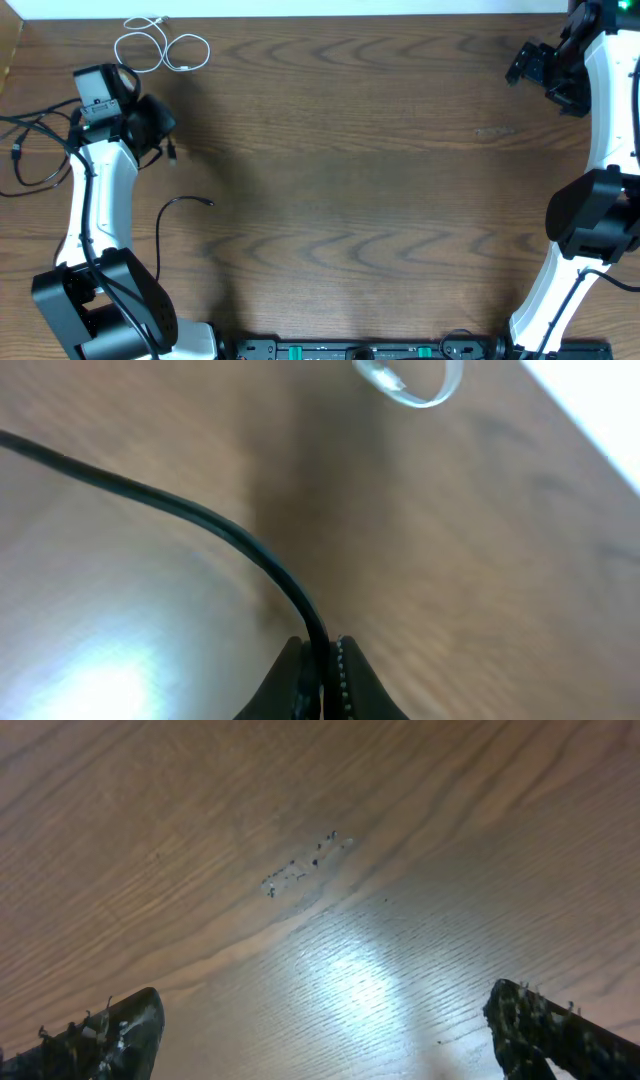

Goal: Untangle cables

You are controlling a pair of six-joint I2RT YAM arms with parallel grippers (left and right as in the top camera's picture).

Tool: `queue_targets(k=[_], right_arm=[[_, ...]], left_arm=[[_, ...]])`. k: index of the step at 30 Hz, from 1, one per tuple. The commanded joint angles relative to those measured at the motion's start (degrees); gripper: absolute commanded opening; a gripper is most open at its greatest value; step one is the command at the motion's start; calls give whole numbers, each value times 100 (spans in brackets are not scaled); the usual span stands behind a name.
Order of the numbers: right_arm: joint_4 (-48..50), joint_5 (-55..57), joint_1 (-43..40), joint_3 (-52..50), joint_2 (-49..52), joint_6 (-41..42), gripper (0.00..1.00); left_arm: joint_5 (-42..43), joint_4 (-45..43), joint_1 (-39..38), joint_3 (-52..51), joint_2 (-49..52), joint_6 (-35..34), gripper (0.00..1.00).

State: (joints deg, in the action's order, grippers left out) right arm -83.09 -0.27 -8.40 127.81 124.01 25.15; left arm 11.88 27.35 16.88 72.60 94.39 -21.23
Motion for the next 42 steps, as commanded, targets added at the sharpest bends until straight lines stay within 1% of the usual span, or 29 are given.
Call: queue_targets(k=[1,5,6,8,9,10,11,18,23,25,27,28,29,32,33,37,42], right_arm=[[-9,9,-13,-7,50,-57,99],[-9,9,-13,-7,50,-55,99],[-9,9,-13,-7,50,-55,99],[-9,9,-13,-7,50,-55,99],[-9,9,-13,-7,50,-55,99],[-9,9,-13,-7,50,-55,99],[-9,9,-13,-7,50,-55,99],[-9,9,-13,-7,50,-57,99],[-9,9,-13,-7,50,-55,99],[-9,9,-13,-7,50,-55,99],[-9,9,-13,-7,50,-55,99],[-9,9,-13,-7,50,-55,99],[-9,9,-13,-7,50,-57,99],[-9,9,-13,-7,50,-55,99],[-9,9,-13,-7,50,-55,99],[-9,9,-13,-7,50,-55,99],[-9,9,-13,-7,50,-55,99]], left_arm=[[695,-225,2,114,-22,-55,7],[621,-306,15,114,-22,-48,8],[529,-284,13,114,-20,-46,15],[407,-214,13,103,-20,-24,32],[334,-157,13,94,-20,-22,44],[275,-105,13,87,-20,-24,63],[177,-4,13,76,-20,-20,70],[70,647,13,76,-20,13,70],[-61,1578,13,74,-20,-42,70],[-439,1950,13,13,-20,-599,70],[-610,2203,13,-168,-20,-1222,71],[-590,2229,13,-278,-20,-1397,74],[-590,2227,7,-389,-20,-1556,85],[-573,2197,-11,-758,-15,-1779,88],[-540,2159,-20,-881,-15,-1788,95],[-505,2039,-20,-1246,-15,-1794,95],[-507,1515,-20,-1543,-15,-2417,94]])
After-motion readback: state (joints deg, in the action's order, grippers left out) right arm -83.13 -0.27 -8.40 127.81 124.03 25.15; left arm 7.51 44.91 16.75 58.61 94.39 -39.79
